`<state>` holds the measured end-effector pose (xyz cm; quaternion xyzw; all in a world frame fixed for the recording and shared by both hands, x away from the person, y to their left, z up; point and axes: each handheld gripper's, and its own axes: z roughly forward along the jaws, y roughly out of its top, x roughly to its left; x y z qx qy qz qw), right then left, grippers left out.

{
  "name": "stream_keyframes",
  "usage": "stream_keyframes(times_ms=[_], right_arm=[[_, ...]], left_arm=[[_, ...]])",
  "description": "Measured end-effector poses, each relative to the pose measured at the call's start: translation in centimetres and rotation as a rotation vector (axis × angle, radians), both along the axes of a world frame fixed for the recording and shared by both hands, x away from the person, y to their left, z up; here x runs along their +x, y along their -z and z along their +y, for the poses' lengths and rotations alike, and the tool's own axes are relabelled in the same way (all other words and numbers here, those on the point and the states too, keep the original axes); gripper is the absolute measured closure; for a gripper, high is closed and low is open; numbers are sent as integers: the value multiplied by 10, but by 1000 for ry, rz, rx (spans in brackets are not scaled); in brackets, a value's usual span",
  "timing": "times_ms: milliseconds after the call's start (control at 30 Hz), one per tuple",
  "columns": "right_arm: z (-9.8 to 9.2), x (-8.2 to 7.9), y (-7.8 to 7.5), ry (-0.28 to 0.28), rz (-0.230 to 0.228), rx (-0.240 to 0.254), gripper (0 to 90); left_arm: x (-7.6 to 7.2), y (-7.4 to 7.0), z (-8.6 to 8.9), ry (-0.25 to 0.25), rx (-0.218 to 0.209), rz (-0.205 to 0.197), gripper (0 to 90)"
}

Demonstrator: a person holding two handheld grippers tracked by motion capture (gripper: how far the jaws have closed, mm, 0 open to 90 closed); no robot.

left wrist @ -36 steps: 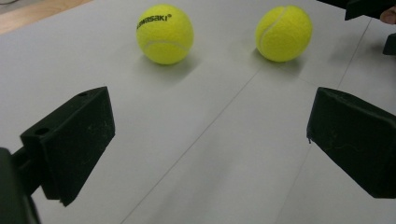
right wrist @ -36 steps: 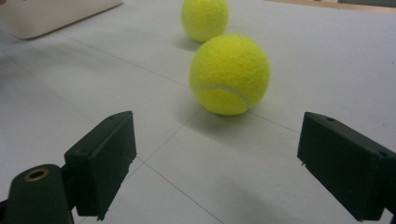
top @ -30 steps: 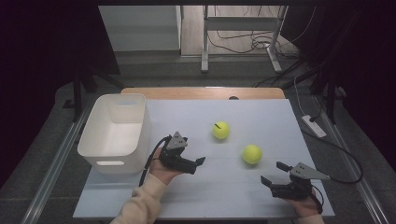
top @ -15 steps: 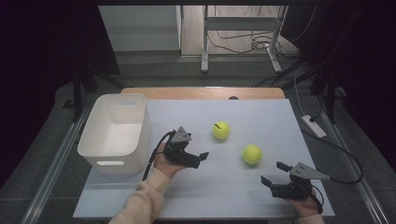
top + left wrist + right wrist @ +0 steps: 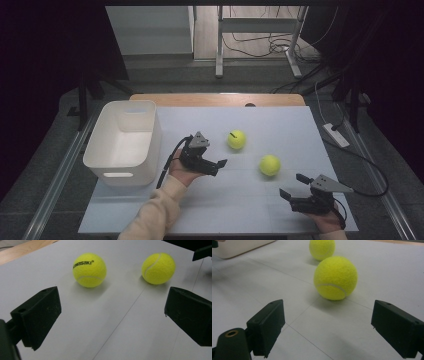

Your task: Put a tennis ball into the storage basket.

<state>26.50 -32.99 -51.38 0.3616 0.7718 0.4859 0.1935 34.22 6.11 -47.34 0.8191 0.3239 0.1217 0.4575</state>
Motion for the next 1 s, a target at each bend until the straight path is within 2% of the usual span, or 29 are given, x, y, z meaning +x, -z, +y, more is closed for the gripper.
stream_keyframes(times_ms=[400, 867, 1000], right_arm=[[0, -1, 0, -1, -2, -6, 116], [1, 0, 0, -3, -3, -5, 117], [1, 1, 1, -4, 0, -10, 116]], left_arm=[[12, -1, -9, 6, 29, 10, 13], [29, -4, -18, 8, 44, 25, 14], [32, -5, -20, 11, 35, 32, 13]])
